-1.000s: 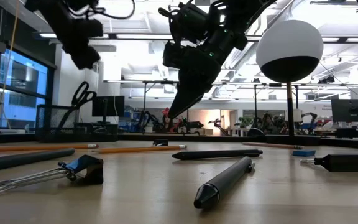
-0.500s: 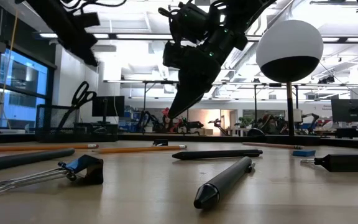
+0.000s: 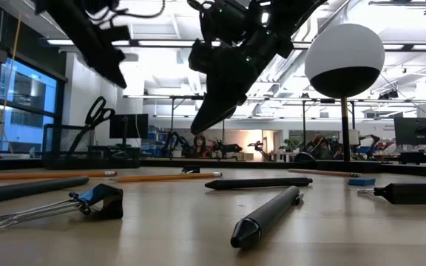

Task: Pick and place office supplies into organizer
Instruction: Put the black scissors into the black desk organizer, then put the orange pencil into the black desk organizer

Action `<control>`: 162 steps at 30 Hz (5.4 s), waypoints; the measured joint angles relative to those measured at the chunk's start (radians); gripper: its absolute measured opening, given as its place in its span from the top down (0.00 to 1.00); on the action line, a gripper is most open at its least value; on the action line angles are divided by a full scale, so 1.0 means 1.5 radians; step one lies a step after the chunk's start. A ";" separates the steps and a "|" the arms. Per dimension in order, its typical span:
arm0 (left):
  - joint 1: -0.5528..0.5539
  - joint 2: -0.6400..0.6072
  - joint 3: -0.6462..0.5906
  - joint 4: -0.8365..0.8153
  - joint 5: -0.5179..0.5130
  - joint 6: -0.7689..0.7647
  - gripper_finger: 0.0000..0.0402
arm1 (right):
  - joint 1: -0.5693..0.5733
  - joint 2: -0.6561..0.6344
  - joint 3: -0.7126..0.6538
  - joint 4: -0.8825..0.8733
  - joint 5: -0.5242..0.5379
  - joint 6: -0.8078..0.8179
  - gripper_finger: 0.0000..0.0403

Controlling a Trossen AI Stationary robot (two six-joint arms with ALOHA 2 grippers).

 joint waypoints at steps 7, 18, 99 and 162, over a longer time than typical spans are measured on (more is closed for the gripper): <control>0.000 0.104 0.000 0.030 -0.167 0.055 0.99 | 0.003 0.000 0.000 0.002 0.000 -0.021 0.59; -0.001 0.115 0.000 -0.013 -0.322 0.051 0.99 | 0.003 0.000 0.000 -0.001 0.009 -0.024 0.59; 0.115 0.033 0.108 -0.040 0.004 0.032 0.99 | 0.003 0.000 0.000 -0.003 0.010 -0.042 0.59; -0.529 0.161 -0.214 0.175 -0.088 -0.594 0.93 | 0.218 -0.197 -0.351 0.333 0.352 0.185 0.59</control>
